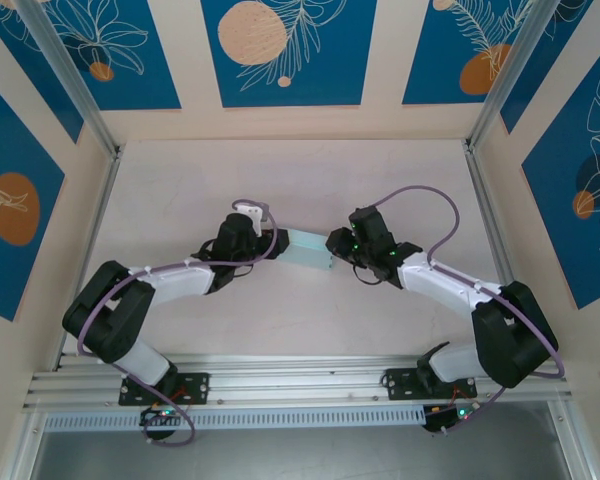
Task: Fold the paper box
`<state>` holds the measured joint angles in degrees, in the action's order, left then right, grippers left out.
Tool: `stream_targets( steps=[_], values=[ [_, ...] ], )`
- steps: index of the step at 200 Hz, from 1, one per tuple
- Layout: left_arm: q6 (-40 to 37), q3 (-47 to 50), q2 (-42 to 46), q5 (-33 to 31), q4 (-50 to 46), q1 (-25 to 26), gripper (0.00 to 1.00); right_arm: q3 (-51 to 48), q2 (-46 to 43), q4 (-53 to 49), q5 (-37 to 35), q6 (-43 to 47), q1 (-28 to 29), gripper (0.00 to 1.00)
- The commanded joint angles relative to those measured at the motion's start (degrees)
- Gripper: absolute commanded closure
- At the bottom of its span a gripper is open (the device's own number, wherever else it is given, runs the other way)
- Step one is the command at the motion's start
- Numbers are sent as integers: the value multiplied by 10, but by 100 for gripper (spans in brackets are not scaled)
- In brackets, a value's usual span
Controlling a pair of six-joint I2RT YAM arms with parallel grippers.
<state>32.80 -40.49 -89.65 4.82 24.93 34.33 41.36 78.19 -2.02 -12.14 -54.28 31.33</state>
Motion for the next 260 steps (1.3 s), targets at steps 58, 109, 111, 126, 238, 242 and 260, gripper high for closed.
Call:
stream_targets(
  steps=[58, 109, 111, 126, 238, 242, 260],
  values=[
    [16, 75, -25, 17, -153, -38, 59, -87, 90, -123, 46, -20, -21, 77],
    [51, 86, -27, 83, -111, -50, 50, -65, 83, -119, 60, 10, -24, 74],
    [53, 85, -26, 86, -111, -50, 49, -63, 82, -119, 60, 12, -25, 74],
    [70, 82, -20, 113, -98, -58, 47, -49, 81, -126, 58, 23, -25, 74],
    [86, 88, -30, 174, -53, -94, 57, 117, 71, -222, 75, 114, -28, 49],
    [85, 89, -32, 173, -51, -94, 57, 125, 70, -229, 76, 118, -29, 46],
    [86, 91, -40, 172, -42, -94, 57, 153, 58, -243, 86, 132, -35, 38]
  ],
)
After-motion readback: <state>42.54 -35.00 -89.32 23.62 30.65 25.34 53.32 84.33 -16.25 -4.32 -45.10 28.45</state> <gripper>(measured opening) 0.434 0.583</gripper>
